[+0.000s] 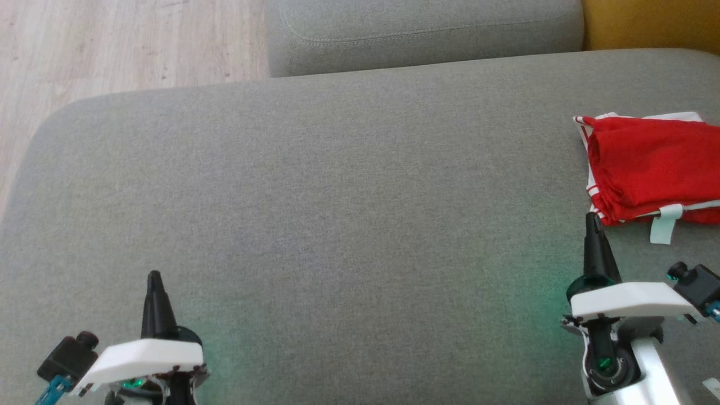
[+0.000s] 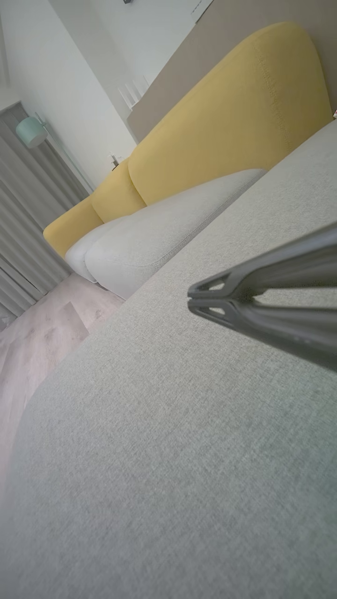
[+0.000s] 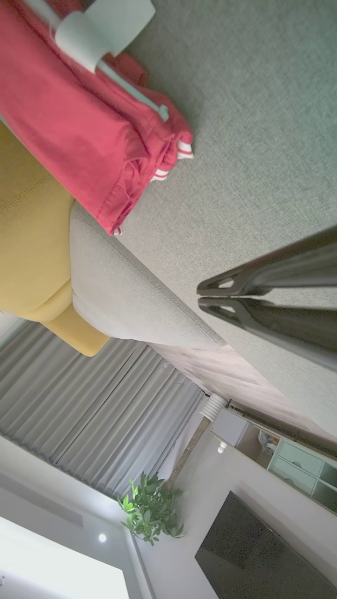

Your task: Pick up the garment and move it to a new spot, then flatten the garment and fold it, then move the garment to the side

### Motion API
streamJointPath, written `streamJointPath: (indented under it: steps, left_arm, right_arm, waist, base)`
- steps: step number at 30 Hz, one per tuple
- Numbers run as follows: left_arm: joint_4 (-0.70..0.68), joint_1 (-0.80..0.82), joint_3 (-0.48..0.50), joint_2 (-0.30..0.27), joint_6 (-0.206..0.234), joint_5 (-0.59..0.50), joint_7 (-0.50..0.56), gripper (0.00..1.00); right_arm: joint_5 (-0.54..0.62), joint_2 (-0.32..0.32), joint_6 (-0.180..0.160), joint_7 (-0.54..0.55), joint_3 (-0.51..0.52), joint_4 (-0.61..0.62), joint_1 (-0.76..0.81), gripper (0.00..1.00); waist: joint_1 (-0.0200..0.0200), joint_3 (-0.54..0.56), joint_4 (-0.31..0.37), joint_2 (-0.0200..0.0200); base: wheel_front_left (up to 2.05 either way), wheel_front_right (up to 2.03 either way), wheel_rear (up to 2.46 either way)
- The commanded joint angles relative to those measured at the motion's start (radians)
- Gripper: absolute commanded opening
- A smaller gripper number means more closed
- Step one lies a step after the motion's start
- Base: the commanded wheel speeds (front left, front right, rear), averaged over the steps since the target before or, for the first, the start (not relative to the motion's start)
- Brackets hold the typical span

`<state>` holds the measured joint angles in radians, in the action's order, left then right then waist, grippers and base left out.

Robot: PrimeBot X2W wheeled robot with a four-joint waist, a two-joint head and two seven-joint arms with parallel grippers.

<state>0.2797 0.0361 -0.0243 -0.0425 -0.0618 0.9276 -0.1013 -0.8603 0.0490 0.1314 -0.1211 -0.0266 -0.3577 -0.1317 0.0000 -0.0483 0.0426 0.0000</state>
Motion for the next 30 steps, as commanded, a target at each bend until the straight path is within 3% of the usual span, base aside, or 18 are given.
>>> streamJointPath:
  steps: [1,30]
  left_arm:
    - [-0.034,0.05,0.031,-0.003,-0.005,0.019,0.006,0.0]
    - [-0.034,0.059,0.075,-0.005,-0.031,0.29,0.091,0.0]
  right_arm:
    - [-0.024,0.019,0.0,0.008,-0.004,0.041,-0.022,0.0]
    - [-0.332,0.022,0.0,0.09,0.041,0.071,-0.002,0.0]
  waist:
    - [0.0,0.001,-0.001,0.0]
    - [0.0,0.019,-0.018,0.0]
  base:
    - [0.0,0.0,0.0]
    - [0.0,0.0,0.0]
